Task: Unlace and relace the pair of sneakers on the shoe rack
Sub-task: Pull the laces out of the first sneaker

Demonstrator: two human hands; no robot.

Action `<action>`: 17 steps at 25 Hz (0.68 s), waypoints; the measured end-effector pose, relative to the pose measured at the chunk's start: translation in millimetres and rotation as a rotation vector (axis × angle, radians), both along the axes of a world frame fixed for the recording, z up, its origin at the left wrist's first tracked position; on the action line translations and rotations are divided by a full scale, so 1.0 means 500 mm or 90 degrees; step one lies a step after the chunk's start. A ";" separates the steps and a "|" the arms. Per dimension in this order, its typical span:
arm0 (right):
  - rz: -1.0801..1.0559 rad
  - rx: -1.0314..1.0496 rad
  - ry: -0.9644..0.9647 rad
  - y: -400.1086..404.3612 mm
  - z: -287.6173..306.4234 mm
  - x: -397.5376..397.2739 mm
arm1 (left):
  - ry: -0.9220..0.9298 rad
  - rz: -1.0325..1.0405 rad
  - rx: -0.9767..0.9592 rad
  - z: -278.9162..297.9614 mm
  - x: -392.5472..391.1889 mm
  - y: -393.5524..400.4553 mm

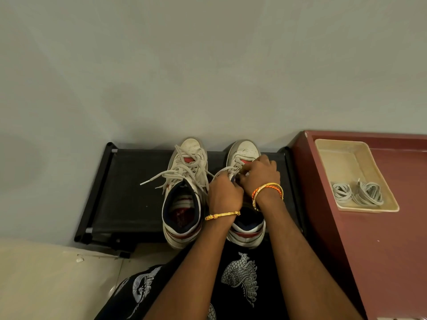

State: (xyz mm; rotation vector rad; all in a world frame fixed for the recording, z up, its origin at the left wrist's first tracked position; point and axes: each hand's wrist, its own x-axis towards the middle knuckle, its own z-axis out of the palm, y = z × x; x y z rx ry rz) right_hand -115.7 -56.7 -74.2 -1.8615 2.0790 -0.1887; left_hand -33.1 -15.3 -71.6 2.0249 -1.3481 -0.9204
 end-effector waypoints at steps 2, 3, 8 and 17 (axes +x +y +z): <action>-0.074 -0.047 -0.116 0.003 -0.003 -0.009 | -0.008 0.017 -0.007 -0.003 0.000 0.002; -0.130 -0.080 -0.188 0.006 -0.001 -0.015 | -0.001 0.026 -0.010 -0.002 0.000 0.004; -0.569 -0.057 -0.597 -0.008 0.019 -0.079 | 0.026 0.053 -0.005 0.004 -0.002 0.007; -0.101 -0.181 -0.163 0.006 0.035 -0.034 | 0.133 0.019 0.032 0.014 0.004 0.001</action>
